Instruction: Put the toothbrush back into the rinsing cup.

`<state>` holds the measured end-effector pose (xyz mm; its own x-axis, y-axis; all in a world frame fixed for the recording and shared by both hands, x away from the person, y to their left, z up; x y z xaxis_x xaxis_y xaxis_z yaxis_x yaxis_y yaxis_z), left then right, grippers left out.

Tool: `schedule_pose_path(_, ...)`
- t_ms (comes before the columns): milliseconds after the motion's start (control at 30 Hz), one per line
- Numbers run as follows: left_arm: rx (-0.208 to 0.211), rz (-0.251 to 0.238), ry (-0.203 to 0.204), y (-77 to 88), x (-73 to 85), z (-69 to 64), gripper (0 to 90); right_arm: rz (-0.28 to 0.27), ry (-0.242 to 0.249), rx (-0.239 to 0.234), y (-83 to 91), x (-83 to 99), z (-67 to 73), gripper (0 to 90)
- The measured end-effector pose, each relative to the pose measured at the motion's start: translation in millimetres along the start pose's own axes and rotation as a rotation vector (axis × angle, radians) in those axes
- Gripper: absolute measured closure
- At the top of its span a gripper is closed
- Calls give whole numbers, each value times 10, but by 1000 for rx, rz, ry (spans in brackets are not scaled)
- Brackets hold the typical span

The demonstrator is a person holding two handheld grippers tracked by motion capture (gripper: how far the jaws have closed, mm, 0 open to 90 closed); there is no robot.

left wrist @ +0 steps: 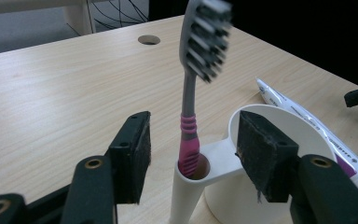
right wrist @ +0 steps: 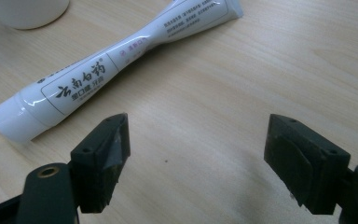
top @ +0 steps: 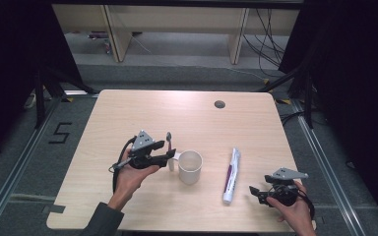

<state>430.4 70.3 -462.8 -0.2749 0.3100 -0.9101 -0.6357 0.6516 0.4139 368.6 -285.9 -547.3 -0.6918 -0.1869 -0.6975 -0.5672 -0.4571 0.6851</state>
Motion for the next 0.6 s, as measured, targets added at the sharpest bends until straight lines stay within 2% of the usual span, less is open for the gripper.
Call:
schedule_pose_path(200,16,-3,-7,96,-29,-62,387,-2,-3,16,12,-1,-10,231)
schedule_pose_path(300,18,6,-12,128,-10,-86,371,-1,-4,1,4,-1,-4,231)
schedule_pose_path(500,13,18,5,194,57,-117,319,4,-11,12,15,3,-3,231)
schedule_pose_path(600,13,26,4,228,112,-127,301,-5,1,18,15,-5,-18,231)
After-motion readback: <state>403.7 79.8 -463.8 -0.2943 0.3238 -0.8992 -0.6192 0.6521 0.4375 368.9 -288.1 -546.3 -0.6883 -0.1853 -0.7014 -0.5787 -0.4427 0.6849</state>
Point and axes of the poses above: each handheld gripper's, and its own axes: y roughly backward along the jaws, x roughly out of its underside, z roughly to its left, the point moved 7 cm from there along -y, roughly forward along the jaws, and after that the axes turned 10 degrees about -y, right-handed, at the moved point
